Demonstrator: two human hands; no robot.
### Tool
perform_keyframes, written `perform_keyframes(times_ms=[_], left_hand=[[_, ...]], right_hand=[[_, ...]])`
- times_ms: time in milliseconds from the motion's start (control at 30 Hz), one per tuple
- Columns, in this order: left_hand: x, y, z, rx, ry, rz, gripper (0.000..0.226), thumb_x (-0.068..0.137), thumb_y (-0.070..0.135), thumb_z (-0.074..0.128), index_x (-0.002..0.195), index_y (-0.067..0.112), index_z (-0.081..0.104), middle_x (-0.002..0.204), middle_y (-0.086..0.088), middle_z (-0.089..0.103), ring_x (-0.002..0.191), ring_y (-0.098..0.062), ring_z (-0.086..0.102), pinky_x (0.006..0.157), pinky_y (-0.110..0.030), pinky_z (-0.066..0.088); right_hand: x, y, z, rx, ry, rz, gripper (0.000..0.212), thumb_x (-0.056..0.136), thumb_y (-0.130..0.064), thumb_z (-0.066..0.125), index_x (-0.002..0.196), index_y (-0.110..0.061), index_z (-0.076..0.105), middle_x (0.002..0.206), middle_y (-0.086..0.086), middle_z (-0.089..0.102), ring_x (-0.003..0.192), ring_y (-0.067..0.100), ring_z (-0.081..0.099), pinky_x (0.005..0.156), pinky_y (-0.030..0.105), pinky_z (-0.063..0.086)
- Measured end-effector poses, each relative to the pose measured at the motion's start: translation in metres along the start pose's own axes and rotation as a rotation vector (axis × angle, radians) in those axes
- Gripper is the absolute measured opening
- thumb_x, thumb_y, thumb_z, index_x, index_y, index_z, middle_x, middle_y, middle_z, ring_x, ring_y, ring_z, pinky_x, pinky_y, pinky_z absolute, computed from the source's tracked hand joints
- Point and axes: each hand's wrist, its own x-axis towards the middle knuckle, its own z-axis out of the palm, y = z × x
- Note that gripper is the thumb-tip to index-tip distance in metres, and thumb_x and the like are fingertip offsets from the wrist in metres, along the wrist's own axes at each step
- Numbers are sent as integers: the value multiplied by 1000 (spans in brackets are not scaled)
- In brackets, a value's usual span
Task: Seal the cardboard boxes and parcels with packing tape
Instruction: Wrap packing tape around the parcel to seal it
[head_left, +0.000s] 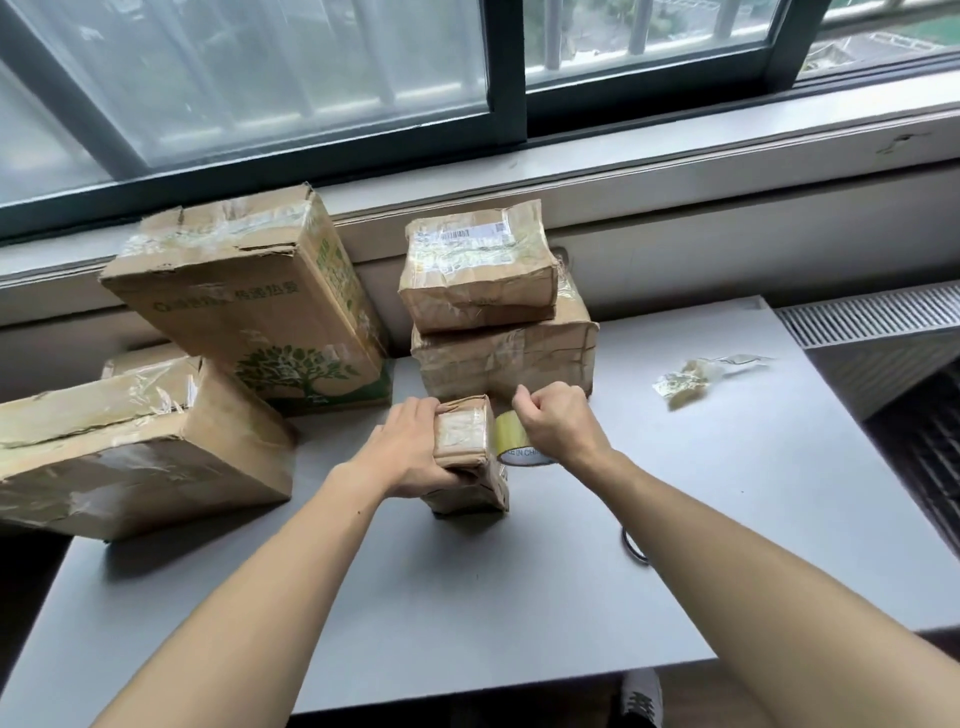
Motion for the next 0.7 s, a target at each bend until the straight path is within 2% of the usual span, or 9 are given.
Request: perform_keyframes(times_ms=[133, 200, 267, 333, 400, 433, 533, 600, 700], left_hand=[[0, -4, -2, 56, -36, -21, 120, 54, 81, 74, 147, 24, 24, 138, 1, 35, 131, -22, 32, 110, -45, 31], [1, -5, -4, 114, -76, -15, 131, 52, 88, 67, 152, 22, 14, 148, 0, 27, 140, -22, 24, 118, -49, 18], [0, 0, -9, 143, -117, 26, 141, 51, 96, 55, 157, 20, 2, 159, 0, 12, 149, -20, 8, 122, -51, 2], [2, 12, -14, 116, -71, 139, 139, 50, 103, 35, 158, 22, 4, 163, 2, 9, 151, -16, 4, 123, -48, -1], [7, 31, -20, 90, 16, 289, 122, 63, 99, 27, 157, 21, 21, 161, 1, 22, 150, -16, 14, 123, -41, 10], [11, 42, -21, 87, 45, 354, 103, 76, 88, 36, 154, 19, 30, 158, -1, 30, 147, -18, 22, 120, -38, 18], [24, 69, -18, 130, 46, 474, 58, 94, 52, 57, 140, 18, 51, 140, -2, 53, 132, -22, 44, 108, -39, 37], [31, 79, -15, 210, 5, 466, 54, 92, 54, 57, 134, 20, 55, 130, 0, 60, 122, -22, 52, 101, -39, 41], [37, 89, -15, 387, -47, 488, 54, 91, 61, 54, 129, 24, 57, 120, 4, 65, 112, -20, 57, 93, -34, 41]], right_hand=[[0, -5, 12, 22, -24, -16, 56, 106, -28, 40, 55, -5, 49, 72, 28, 60, 76, 40, 54, 70, 40, 34], [-1, 4, 9, -6, -94, -23, 51, 108, -32, 33, 74, -3, 57, 75, 22, 58, 80, 38, 58, 72, 39, 40], [-3, 13, 6, 5, -117, -22, 48, 109, -35, 28, 82, -5, 54, 78, 19, 57, 84, 39, 60, 75, 40, 46], [-3, 18, 7, 14, -113, -17, 41, 109, -28, 28, 93, -3, 55, 93, 25, 63, 93, 44, 60, 76, 42, 44], [-3, 18, 7, 52, -139, -7, 38, 109, -22, 28, 116, 0, 58, 109, 23, 64, 103, 44, 57, 74, 36, 32], [-4, 17, 6, 58, -139, -37, 37, 109, -22, 28, 118, 0, 58, 109, 21, 63, 104, 43, 56, 74, 32, 27], [-9, 24, -7, 178, -82, -47, 29, 108, -22, 35, 93, -5, 55, 88, 12, 56, 91, 35, 54, 72, 28, 26], [-14, 35, -18, 214, -33, 23, 26, 106, -22, 38, 90, -7, 52, 85, 7, 55, 84, 28, 50, 71, 31, 30], [-26, 61, -29, 152, -43, 137, 21, 102, -24, 43, 100, -9, 57, 96, 11, 65, 89, 29, 57, 76, 37, 45]])
